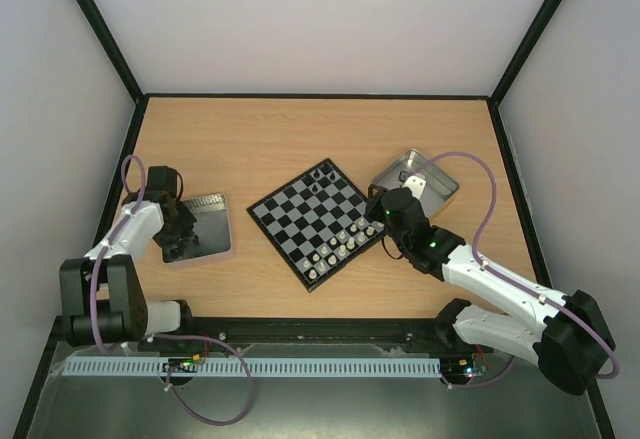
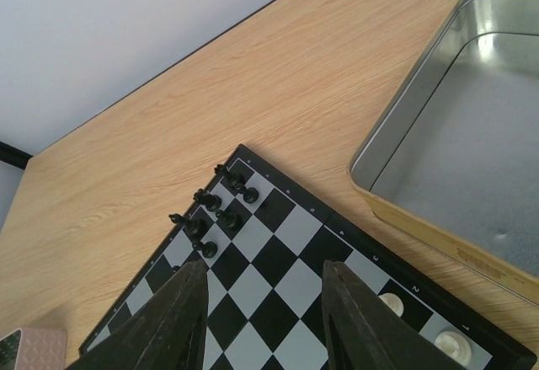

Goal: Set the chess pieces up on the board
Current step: Pick up the chess piece from the storage box.

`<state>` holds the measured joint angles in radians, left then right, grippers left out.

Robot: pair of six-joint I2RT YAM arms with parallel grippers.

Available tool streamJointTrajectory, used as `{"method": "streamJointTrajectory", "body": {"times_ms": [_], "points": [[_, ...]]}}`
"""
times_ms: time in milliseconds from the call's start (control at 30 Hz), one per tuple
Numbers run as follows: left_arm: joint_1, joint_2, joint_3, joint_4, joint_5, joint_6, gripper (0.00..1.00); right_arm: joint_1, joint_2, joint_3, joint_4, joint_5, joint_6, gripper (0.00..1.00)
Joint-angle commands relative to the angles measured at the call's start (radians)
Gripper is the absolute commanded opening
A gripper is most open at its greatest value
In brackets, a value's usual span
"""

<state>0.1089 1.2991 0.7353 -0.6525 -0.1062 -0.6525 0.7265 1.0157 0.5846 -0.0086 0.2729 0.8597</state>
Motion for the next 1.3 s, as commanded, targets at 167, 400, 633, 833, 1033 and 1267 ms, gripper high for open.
{"method": "streamJointTrajectory", "body": {"times_ms": [167, 400, 633, 833, 1033, 1267], "points": [[0.013, 0.078, -0.017, 0.069, 0.018, 0.025, 0.26, -0.006, 0.004, -0.013, 0.033, 0.04, 0.0, 0.36], [0.017, 0.055, -0.011, 0.075, -0.018, 0.03, 0.07, -0.007, -0.002, -0.007, 0.027, 0.042, 0.004, 0.36], [0.015, -0.045, 0.001, 0.044, -0.024, 0.031, 0.07, -0.007, -0.011, 0.005, 0.023, 0.043, 0.002, 0.37], [-0.048, -0.153, 0.08, -0.003, 0.041, 0.05, 0.07, -0.007, -0.027, 0.0, 0.021, 0.04, 0.022, 0.36], [-0.216, -0.132, 0.178, 0.043, 0.171, 0.04, 0.08, -0.007, -0.037, -0.002, 0.017, 0.032, 0.052, 0.36], [-0.464, 0.076, 0.318, 0.112, 0.197, 0.059, 0.09, -0.007, -0.051, -0.005, 0.004, 0.029, 0.077, 0.36]]}}
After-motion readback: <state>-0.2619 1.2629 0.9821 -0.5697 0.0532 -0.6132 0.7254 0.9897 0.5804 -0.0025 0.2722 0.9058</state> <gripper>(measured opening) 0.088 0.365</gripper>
